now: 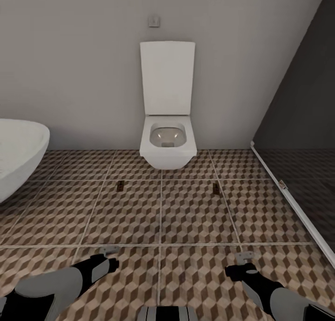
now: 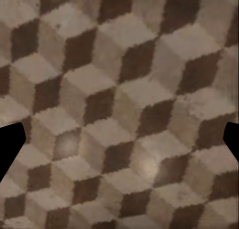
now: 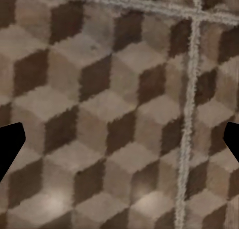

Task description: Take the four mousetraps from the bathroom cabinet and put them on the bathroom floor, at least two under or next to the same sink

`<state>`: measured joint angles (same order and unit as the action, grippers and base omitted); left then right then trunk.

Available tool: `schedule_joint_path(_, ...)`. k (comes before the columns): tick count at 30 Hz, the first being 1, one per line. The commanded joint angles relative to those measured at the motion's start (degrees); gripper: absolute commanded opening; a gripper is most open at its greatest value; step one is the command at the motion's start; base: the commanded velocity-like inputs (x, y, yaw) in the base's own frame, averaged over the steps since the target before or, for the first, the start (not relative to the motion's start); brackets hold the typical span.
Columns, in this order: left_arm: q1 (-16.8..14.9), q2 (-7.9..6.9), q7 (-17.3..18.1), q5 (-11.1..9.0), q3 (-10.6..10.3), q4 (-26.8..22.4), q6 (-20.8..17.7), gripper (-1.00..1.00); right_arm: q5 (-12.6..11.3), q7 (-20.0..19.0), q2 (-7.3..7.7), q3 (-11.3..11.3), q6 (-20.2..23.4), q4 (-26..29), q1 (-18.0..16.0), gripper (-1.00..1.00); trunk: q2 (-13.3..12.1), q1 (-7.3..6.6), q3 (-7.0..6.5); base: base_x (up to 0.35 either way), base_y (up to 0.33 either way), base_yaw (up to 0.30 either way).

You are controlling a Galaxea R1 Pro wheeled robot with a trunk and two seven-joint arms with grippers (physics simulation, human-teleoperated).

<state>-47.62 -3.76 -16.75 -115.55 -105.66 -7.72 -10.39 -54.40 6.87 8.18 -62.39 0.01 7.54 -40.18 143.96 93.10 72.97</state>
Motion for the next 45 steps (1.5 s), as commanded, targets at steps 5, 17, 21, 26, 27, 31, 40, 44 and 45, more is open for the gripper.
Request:
schedule_joint_path(5,1.86,0.61,-0.56,-0.06,-0.30,-0.20,3.16,1.00,-0.59,0.34,-0.40,-0.52,-1.34,0.13,1.58,1.00,-0.05,-0.14,-1.07,0.000,0.000,0.000)
schedule_joint_path(17,5.79,0.51,-0.65,-0.16,-0.33,-0.03,7.82,1.00,-0.61,0.32,-0.67,-0.53,-2.23,0.11,6.75,1.00,-0.21,-0.45,-3.73,0.000,0.000,0.000)
schedule_joint_path(21,7.28,0.19,-0.65,-0.19,-0.34,0.30,8.24,1.00,-0.68,0.32,-0.70,-0.54,-2.27,0.11,8.31,1.00,-0.27,-0.55,-4.62,0.000,0.000,0.000)
schedule_joint_path(26,9.04,-0.53,-0.64,-0.20,-0.34,0.45,8.77,1.00,-0.74,0.29,-0.71,-0.51,-2.29,0.11,10.13,1.00,-0.33,-0.68,-5.73,0.000,0.000,0.000)
schedule_joint_path(27,9.40,-0.64,-0.62,-0.20,-0.34,0.46,8.83,1.00,-0.73,0.30,-0.71,-0.50,-2.29,0.11,10.50,1.00,-0.35,-0.70,-5.95,0.000,0.000,0.000)
schedule_joint_path(31,10.70,-0.89,-0.59,-0.20,-0.34,0.49,8.97,1.00,-0.72,0.29,-0.66,-0.47,-2.29,0.09,11.85,1.00,-0.40,-0.81,-6.83,0.000,0.000,0.000)
schedule_joint_path(40,13.66,-1.12,-0.58,-0.20,-0.34,0.55,9.06,1.00,-0.81,0.28,-0.67,-0.50,-2.29,-0.87,14.05,1.00,-0.52,-1.04,-8.83,0.000,0.000,0.000)
schedule_joint_path(44,14.89,-1.10,-0.57,-0.22,-0.34,0.54,9.06,1.00,-0.88,0.26,-0.71,-0.52,-2.29,-1.47,14.83,1.00,-0.57,-1.14,-9.71,0.000,0.000,0.000)
schedule_joint_path(45,15.11,-1.09,-0.57,-0.23,-0.34,0.50,9.06,1.00,-0.90,0.26,-0.71,-0.53,-2.29,-1.58,15.03,1.00,-0.59,-1.17,-9.94,0.000,0.000,0.000)
